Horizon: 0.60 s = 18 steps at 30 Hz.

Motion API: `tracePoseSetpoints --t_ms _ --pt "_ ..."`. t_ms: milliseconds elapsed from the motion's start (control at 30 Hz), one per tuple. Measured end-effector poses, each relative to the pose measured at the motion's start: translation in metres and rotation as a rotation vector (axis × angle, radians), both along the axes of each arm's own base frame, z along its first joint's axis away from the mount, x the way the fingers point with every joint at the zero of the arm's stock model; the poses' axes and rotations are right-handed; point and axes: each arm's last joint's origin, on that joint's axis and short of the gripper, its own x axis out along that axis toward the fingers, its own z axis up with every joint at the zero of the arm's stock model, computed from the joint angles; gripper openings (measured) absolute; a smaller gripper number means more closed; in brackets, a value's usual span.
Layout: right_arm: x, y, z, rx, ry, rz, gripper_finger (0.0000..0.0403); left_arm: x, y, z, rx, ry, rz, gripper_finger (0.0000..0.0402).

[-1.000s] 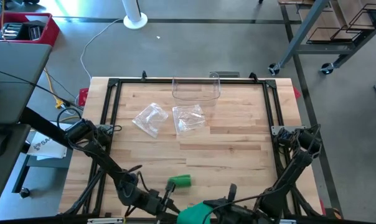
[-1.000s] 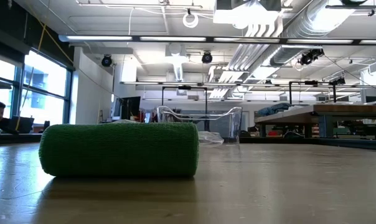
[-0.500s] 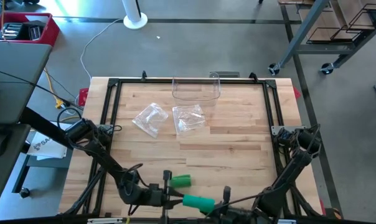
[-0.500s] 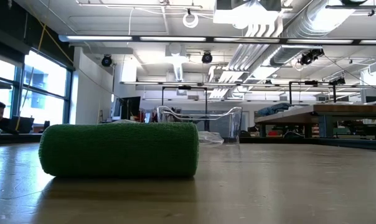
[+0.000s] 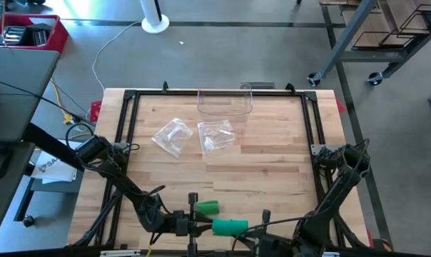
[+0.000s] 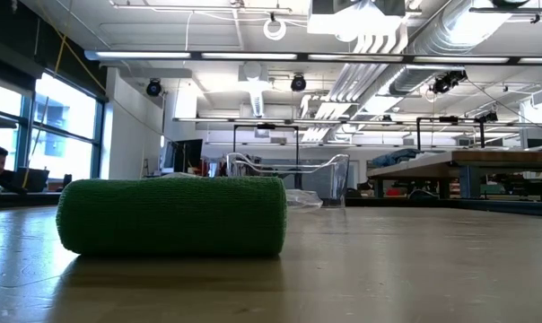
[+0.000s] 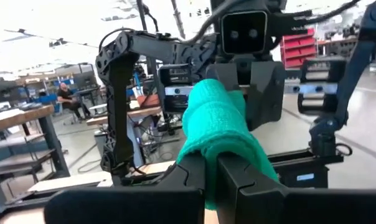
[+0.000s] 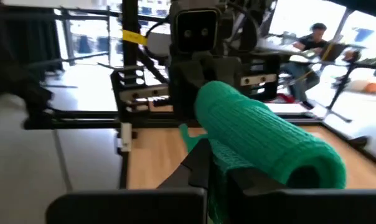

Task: Roll bandage
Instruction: Roll the blue bandage

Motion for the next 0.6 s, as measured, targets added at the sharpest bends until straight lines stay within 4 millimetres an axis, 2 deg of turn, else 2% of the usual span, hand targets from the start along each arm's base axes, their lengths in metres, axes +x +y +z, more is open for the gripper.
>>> tracePoseSetpoints --t_ms 133,267,600 --pt "0.005 -0.003 -0.002 0.072 0.021 0.054 0.0000 0.000 0.000 -0.001 0.052 0.009 0.020 0.0001" --pt "0.003 -0.006 -0.010 0.137 0.059 0.015 0.0008 0.001 0.000 -0.005 0.097 0.045 0.031 0.0001" --pt "-0.010 -0.013 -0.028 0.242 0.100 -0.120 0.0110 0.001 0.000 -0.029 0.162 0.235 0.033 0.0001"
